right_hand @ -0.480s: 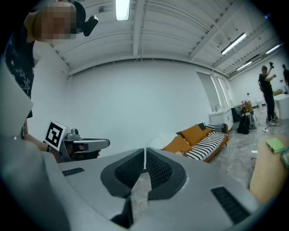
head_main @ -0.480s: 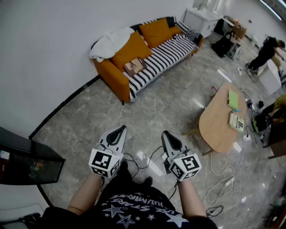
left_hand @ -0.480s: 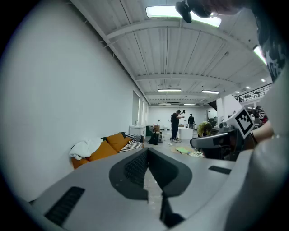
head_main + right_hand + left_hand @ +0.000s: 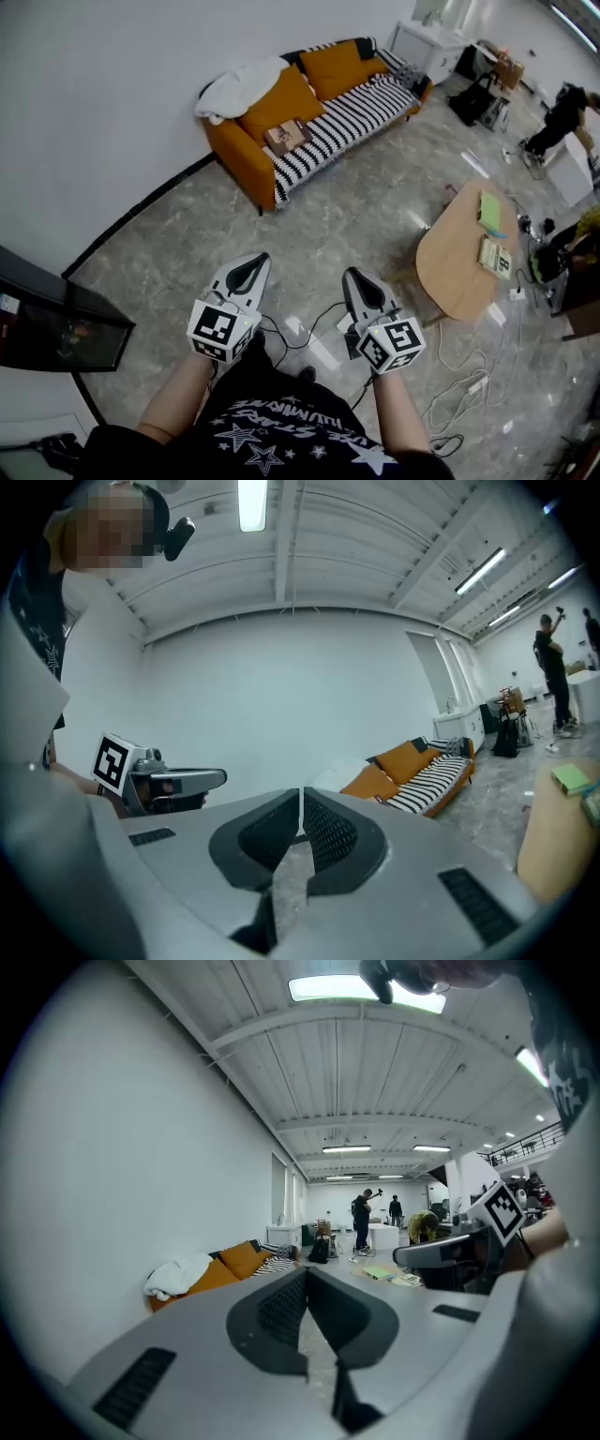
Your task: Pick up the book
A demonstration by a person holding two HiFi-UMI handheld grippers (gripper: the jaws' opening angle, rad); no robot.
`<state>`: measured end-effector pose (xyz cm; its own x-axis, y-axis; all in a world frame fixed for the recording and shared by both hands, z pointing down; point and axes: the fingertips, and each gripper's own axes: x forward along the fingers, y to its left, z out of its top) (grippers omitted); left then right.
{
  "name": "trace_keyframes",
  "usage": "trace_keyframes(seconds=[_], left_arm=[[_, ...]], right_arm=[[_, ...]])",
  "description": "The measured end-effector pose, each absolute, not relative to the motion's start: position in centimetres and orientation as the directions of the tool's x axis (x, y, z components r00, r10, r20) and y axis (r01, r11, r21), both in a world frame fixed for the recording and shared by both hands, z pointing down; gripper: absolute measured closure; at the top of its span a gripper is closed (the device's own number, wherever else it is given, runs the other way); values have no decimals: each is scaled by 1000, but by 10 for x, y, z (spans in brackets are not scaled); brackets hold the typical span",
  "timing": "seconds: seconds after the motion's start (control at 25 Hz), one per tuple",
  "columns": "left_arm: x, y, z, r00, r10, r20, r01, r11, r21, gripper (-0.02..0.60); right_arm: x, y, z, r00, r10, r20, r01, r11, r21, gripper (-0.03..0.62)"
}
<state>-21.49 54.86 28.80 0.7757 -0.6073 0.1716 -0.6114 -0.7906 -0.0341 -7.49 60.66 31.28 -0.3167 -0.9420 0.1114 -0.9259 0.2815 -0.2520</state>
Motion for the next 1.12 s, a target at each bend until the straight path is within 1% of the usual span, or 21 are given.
trace_keyframes(seconds=[0.16, 0.32, 0.44, 0.64, 0.84, 1.12], left_arm=[[-214, 548, 289, 769, -616, 169, -622, -783, -26, 575], [-212, 544, 285, 769, -624, 134, -628, -778, -22, 575], [-213, 532, 290, 767, -626, 139, -629, -777, -26, 575], [-227, 510, 286, 797, -591, 124, -596, -803, 4, 575], [-248, 470, 288, 804, -582, 121, -588, -809, 13, 575], [-301, 413, 314, 800, -573, 175, -592, -803, 76, 575]], right_arm=[[-70, 608, 315, -316, -942, 113, -924, 278, -263, 562], [-68, 608, 315, -317, -942, 111, -918, 275, -287, 562], [-70, 601, 316, -310, -945, 106, -917, 268, -297, 560], [-78, 577, 299, -294, -956, 9, -885, 268, -381, 560], [-89, 541, 308, -243, -968, 71, -907, 200, -370, 560], [-115, 495, 330, -160, -977, 144, -916, 93, -390, 560]])
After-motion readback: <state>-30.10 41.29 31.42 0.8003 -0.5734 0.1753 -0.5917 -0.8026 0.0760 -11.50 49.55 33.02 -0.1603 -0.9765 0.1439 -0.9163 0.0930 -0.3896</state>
